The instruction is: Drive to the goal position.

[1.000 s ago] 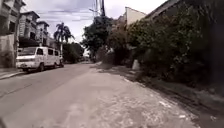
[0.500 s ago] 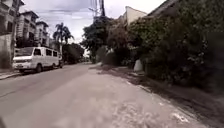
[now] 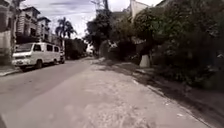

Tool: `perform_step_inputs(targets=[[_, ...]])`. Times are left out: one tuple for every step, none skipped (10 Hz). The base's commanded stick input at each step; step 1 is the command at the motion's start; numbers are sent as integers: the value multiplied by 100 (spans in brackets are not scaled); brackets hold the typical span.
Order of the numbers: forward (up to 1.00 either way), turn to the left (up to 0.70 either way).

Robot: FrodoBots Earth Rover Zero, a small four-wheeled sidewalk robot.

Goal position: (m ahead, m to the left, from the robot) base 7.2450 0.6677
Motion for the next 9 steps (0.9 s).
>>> perform_step_inputs(targets=[[70, 0], [70, 0], [70, 0], [70, 0], [70, 0], [70, 0], [70, 0], [70, 0], [70, 0]])
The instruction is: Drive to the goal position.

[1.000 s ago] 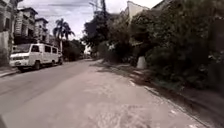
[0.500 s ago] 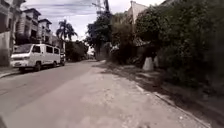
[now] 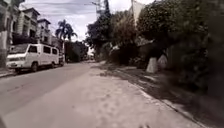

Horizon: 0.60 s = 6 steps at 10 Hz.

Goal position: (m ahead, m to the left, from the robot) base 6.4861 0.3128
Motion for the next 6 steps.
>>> perform_step_inputs(targets=[[70, 0], [70, 0], [70, 0], [70, 0], [70, 1], [70, 8]])
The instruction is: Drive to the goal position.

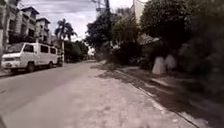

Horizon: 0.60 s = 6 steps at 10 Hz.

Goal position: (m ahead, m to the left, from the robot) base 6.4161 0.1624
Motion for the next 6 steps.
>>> perform_step_inputs(targets=[[70, 16], [70, 16], [70, 14], [70, 4], [70, 2], [70, 2]])
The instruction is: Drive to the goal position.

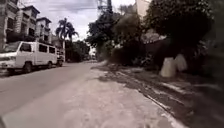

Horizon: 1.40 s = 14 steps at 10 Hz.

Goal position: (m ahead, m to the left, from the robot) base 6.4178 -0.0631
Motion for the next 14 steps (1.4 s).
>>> perform_step_inputs(targets=[[70, 2], [70, 1], [70, 0], [70, 0], [70, 0], [70, 0], [70, 0], [70, 0], [70, 0], [70, 0], [70, 0], [70, 0], [70, 0], [70, 0]])
